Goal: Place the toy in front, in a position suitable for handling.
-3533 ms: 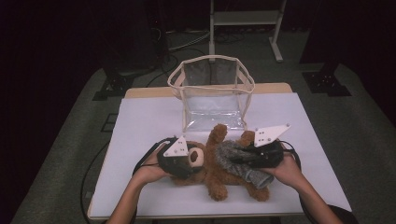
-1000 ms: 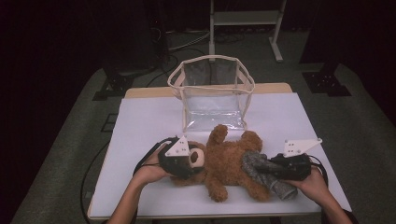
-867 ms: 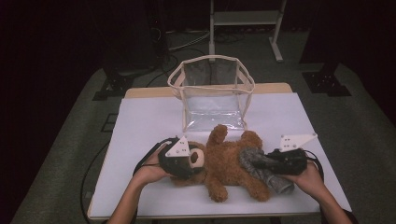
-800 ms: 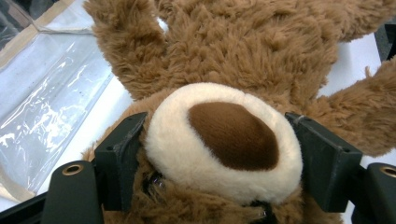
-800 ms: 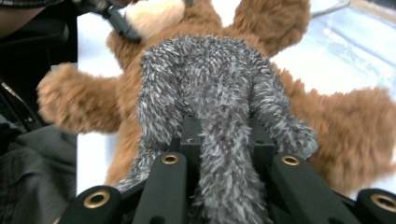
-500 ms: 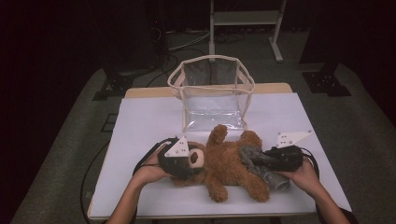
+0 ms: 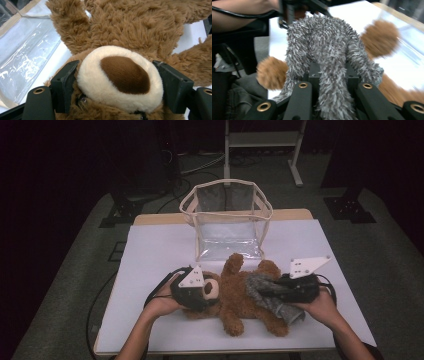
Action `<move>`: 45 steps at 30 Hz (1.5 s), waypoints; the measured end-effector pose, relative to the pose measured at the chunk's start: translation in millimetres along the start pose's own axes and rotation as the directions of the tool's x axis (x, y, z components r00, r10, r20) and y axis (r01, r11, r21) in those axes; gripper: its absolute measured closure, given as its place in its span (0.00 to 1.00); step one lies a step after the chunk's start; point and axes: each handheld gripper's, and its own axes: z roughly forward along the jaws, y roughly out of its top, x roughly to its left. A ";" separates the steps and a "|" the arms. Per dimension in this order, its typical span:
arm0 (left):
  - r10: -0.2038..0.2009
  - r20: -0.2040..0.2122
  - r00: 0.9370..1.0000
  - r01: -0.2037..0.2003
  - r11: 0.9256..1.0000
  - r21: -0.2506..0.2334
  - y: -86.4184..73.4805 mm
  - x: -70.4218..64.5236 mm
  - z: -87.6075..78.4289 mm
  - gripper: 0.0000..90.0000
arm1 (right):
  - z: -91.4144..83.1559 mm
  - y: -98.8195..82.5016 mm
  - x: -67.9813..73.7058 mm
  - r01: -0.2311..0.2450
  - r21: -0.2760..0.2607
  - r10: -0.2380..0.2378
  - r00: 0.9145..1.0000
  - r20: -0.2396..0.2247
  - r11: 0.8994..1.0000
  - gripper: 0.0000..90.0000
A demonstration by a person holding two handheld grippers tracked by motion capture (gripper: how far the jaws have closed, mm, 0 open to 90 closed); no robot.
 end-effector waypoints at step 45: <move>-0.081 0.003 0.997 0.081 0.997 -0.009 6.4 6.9 -14.4 0.36 | 61.5 -10.0 41.3 0.109 0.246 -0.075 0.987 -0.142 0.963 0.83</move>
